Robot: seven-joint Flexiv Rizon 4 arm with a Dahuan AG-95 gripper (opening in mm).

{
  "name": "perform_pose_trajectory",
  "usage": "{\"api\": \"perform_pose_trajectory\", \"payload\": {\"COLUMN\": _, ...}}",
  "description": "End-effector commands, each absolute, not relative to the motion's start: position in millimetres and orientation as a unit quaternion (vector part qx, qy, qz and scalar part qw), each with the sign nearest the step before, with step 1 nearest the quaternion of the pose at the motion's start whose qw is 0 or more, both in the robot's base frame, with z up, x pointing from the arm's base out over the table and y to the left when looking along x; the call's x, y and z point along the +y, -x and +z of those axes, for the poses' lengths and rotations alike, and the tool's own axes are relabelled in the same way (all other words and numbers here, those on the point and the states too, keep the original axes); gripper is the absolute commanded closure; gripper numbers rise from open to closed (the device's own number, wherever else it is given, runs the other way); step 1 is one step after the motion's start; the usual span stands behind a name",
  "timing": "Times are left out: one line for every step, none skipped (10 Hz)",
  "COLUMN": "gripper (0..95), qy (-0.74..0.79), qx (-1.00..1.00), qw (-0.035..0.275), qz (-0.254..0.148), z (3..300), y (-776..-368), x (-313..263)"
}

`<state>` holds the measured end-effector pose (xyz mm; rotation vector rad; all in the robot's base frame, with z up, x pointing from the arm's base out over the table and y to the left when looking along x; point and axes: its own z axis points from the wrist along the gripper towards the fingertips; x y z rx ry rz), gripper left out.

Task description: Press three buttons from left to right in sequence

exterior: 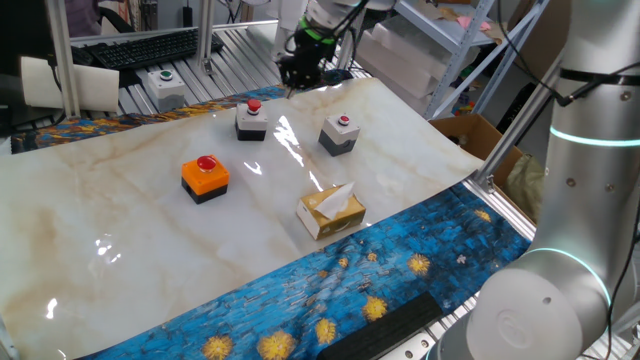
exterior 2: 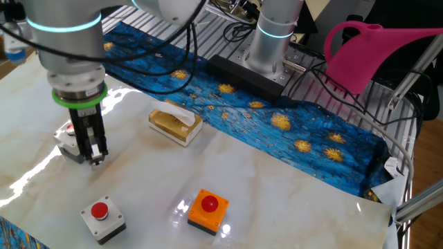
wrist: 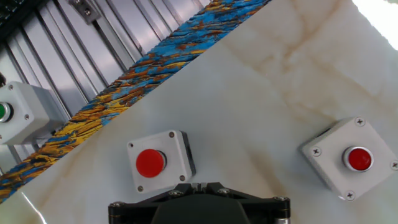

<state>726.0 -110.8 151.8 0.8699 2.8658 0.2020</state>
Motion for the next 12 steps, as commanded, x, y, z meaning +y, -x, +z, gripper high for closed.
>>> {"api": "perform_pose_trajectory", "payload": {"gripper": 95.0, "qy": -0.293, "qx": 0.952, "qw": 0.066, "qz": 0.061, "z": 151.6, "y": -730.8, "x": -107.5}}
{"api": "perform_pose_trajectory", "payload": {"gripper": 95.0, "qy": -0.298, "qx": 0.951, "qw": 0.063, "qz": 0.059, "z": 151.6, "y": -736.9, "x": -105.6}}
{"api": "perform_pose_trajectory", "payload": {"gripper": 95.0, "qy": -0.296, "qx": 0.952, "qw": 0.059, "qz": 0.056, "z": 151.0, "y": -740.9, "x": -106.3}}
{"api": "perform_pose_trajectory", "payload": {"gripper": 95.0, "qy": -0.294, "qx": 0.953, "qw": 0.056, "qz": 0.054, "z": 150.3, "y": -744.7, "x": -107.1}}
{"api": "perform_pose_trajectory", "payload": {"gripper": 95.0, "qy": -0.293, "qx": 0.953, "qw": 0.057, "qz": 0.053, "z": 149.7, "y": -747.0, "x": -107.6}}
{"api": "perform_pose_trajectory", "payload": {"gripper": 95.0, "qy": -0.293, "qx": 0.953, "qw": 0.056, "qz": 0.052, "z": 150.2, "y": -748.2, "x": -107.9}}
{"api": "perform_pose_trajectory", "payload": {"gripper": 95.0, "qy": -0.294, "qx": 0.953, "qw": 0.056, "qz": 0.051, "z": 150.2, "y": -748.3, "x": -107.9}}
{"api": "perform_pose_trajectory", "payload": {"gripper": 95.0, "qy": -0.294, "qx": 0.953, "qw": 0.056, "qz": 0.050, "z": 150.3, "y": -748.4, "x": -107.9}}
{"api": "perform_pose_trajectory", "payload": {"gripper": 95.0, "qy": -0.292, "qx": 0.953, "qw": 0.056, "qz": 0.049, "z": 150.3, "y": -748.4, "x": -107.9}}
{"api": "perform_pose_trajectory", "payload": {"gripper": 95.0, "qy": -0.292, "qx": 0.954, "qw": 0.056, "qz": 0.048, "z": 150.3, "y": -748.4, "x": -107.9}}
{"api": "perform_pose_trajectory", "payload": {"gripper": 95.0, "qy": -0.292, "qx": 0.954, "qw": 0.055, "qz": 0.048, "z": 150.3, "y": -748.4, "x": -107.9}}
{"api": "perform_pose_trajectory", "payload": {"gripper": 95.0, "qy": -0.293, "qx": 0.953, "qw": 0.053, "qz": 0.048, "z": 150.3, "y": -748.4, "x": -107.9}}
